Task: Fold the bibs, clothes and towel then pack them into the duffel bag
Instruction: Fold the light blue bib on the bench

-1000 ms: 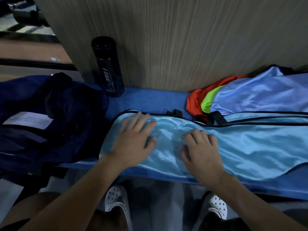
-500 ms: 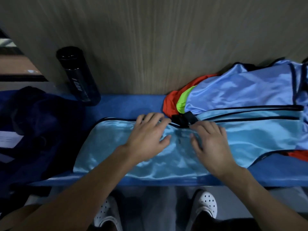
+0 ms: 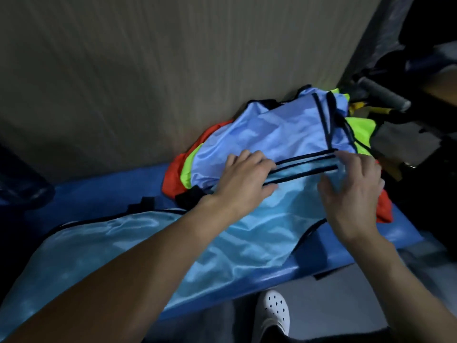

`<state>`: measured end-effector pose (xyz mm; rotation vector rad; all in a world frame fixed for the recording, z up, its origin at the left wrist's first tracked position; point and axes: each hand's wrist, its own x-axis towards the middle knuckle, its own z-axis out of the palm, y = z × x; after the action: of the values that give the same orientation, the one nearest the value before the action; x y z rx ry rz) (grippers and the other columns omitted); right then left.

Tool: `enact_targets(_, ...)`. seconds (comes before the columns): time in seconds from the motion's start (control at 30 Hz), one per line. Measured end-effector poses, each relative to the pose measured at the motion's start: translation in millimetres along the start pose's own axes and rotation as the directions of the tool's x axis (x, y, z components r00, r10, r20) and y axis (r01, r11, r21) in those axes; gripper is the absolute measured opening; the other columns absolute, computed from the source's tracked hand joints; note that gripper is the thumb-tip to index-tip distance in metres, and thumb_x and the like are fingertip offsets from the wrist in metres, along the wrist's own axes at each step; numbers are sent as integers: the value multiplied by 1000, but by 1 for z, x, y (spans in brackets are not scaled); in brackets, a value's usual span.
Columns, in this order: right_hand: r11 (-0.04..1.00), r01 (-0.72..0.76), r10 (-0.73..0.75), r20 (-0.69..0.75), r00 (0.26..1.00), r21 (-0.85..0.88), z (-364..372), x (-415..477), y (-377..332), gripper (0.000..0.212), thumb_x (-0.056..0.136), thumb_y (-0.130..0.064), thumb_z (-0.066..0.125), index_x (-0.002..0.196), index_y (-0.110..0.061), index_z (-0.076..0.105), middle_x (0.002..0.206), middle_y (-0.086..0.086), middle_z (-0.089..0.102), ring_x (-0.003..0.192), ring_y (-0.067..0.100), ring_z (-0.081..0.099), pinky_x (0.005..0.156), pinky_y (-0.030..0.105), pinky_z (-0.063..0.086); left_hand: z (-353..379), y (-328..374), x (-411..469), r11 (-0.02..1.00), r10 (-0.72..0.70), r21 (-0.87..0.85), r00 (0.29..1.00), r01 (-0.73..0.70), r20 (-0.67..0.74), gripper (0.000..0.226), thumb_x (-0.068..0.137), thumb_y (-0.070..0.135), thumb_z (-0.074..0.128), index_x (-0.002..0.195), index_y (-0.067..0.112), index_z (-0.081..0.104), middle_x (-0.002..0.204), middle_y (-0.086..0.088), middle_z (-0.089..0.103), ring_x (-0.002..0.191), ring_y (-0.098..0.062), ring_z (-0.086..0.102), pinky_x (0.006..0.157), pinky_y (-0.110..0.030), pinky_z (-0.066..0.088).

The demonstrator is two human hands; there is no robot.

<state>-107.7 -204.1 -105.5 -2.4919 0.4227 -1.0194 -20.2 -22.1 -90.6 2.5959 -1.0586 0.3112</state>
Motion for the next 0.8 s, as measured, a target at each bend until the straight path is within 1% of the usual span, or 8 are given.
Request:
enact_targets(0.1, 991, -119, 118, 21, 993, 66, -7, 7, 13, 44, 82, -28, 61, 123, -15, 51, 116, 11, 54, 111, 34, 45, 90, 43, 32, 5, 5, 12, 999, -7, -50, 1000, 5, -29, 26, 90, 42, 66, 108, 22, 67, 106, 4, 58, 107, -21, 48, 87, -35, 28)
enact_targets(0.2, 986, -157, 150, 105, 983, 63, -9, 11, 23, 22, 88, -27, 65, 107, -20, 58, 105, -3, 60, 107, 25, 46, 86, 33, 24, 6, 8, 19, 996, -24, -82, 999, 20, -45, 16, 93, 35, 65, 93, 19, 68, 99, 3, 59, 101, -22, 50, 84, -36, 29)
enact_targets(0.27, 992, -120, 114, 133, 985, 39, -10, 13, 27, 7, 89, -27, 64, 87, -24, 59, 84, -9, 57, 97, 20, 45, 81, 28, 16, 5, 8, 24, 993, -65, -105, 997, 59, -51, 15, 95, 32, 62, 91, 18, 67, 98, 3, 60, 100, -23, 51, 84, -37, 32)
enact_targets(0.37, 992, -98, 87, 141, 986, 76, -11, 17, 27, 19, 93, -25, 62, 75, -24, 56, 70, -9, 54, 85, 16, 44, 81, 28, 15, -2, 12, 31, 987, -71, -148, 993, 57, -89, 13, 97, 28, 59, 103, 20, 67, 105, 3, 60, 106, -24, 52, 91, -42, 38)
enact_targets(0.43, 990, -101, 88, 129, 988, 101, -11, 19, 24, 18, 94, -25, 61, 76, -21, 60, 74, -6, 60, 86, 17, 47, 82, 27, 15, -8, 23, 36, 982, 20, -186, 993, -41, -114, 17, 94, 28, 62, 110, 21, 66, 108, 4, 60, 107, -21, 51, 93, -43, 38)
enact_targets(0.5, 982, -120, 103, 114, 988, 146, -11, 21, 24, 12, 93, -23, 63, 81, -21, 61, 78, -7, 62, 88, 19, 51, 85, 30, 20, -11, 37, 42, 967, 130, -209, 987, -148, -98, 16, 89, 30, 69, 103, 22, 69, 104, 5, 57, 103, -18, 49, 92, -41, 37)
enact_targets(0.63, 943, -175, 143, 131, 981, 283, -17, 19, 27, 15, 87, -21, 69, 94, -24, 56, 85, -13, 59, 92, 18, 59, 95, 47, 39, -3, 49, 59, 972, 157, -177, 988, -156, -11, 26, 87, 37, 73, 110, 25, 71, 108, 4, 52, 107, -18, 45, 95, -42, 37)
enact_targets(0.8, 977, -186, 151, 273, 950, 105, -27, 6, 40, 12, 80, -35, 75, 85, -32, 64, 99, -8, 51, 104, 12, 45, 89, 29, 20, 3, 51, 67, 977, 162, -141, 987, -158, 20, 33, 86, 39, 73, 116, 26, 69, 110, 5, 48, 108, -17, 39, 98, -41, 36)
